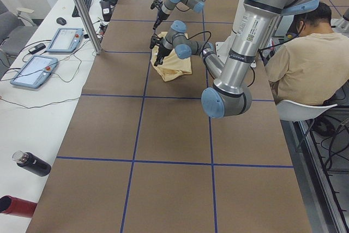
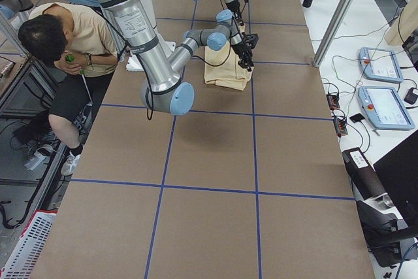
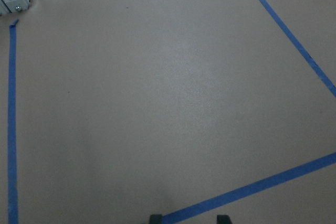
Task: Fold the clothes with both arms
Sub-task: 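Lay the hem near the collar and open both grippers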
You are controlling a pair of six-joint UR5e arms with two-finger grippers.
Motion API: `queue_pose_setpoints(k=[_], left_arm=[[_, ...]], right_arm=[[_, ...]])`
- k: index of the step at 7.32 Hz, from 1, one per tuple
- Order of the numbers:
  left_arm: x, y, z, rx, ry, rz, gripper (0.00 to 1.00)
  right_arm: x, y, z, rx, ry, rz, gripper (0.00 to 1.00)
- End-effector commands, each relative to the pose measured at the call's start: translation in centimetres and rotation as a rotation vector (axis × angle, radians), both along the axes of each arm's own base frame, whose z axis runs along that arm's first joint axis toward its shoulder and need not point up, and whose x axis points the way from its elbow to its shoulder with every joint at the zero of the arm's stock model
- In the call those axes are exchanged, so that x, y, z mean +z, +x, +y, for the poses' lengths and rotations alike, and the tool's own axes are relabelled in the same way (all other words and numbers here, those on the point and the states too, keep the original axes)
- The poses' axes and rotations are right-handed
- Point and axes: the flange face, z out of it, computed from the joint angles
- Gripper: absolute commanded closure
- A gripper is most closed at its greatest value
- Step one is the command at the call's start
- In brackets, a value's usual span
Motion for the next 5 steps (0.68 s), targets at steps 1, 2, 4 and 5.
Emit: queue_pose_setpoints(k=[1, 2, 4, 5], left_arm=[[-0.3, -1.5, -1.3, 0.049, 0.08, -0.037, 0.0], [-0.8, -2.8, -1.7, 0.115, 0.131, -0.057, 0.0], [0.2, -4.0, 0.2, 0.164, 0.12, -0.04, 0.0], [1.3, -4.6, 1.7, 0.193, 0.095, -0.03, 0.0]], right_arm=[[-0.6, 1.6, -1.1, -0.065, -0.028, -0.034, 0.01], [-1.3, 3.4, -1.4, -0.125, -0.015, -0.045, 0.01], [0.1, 5.3, -1.2, -0.186, 0.017, -0.013, 0.01], [1.4, 7.8, -0.1, -0.246, 0.047, -0.023, 0.01]])
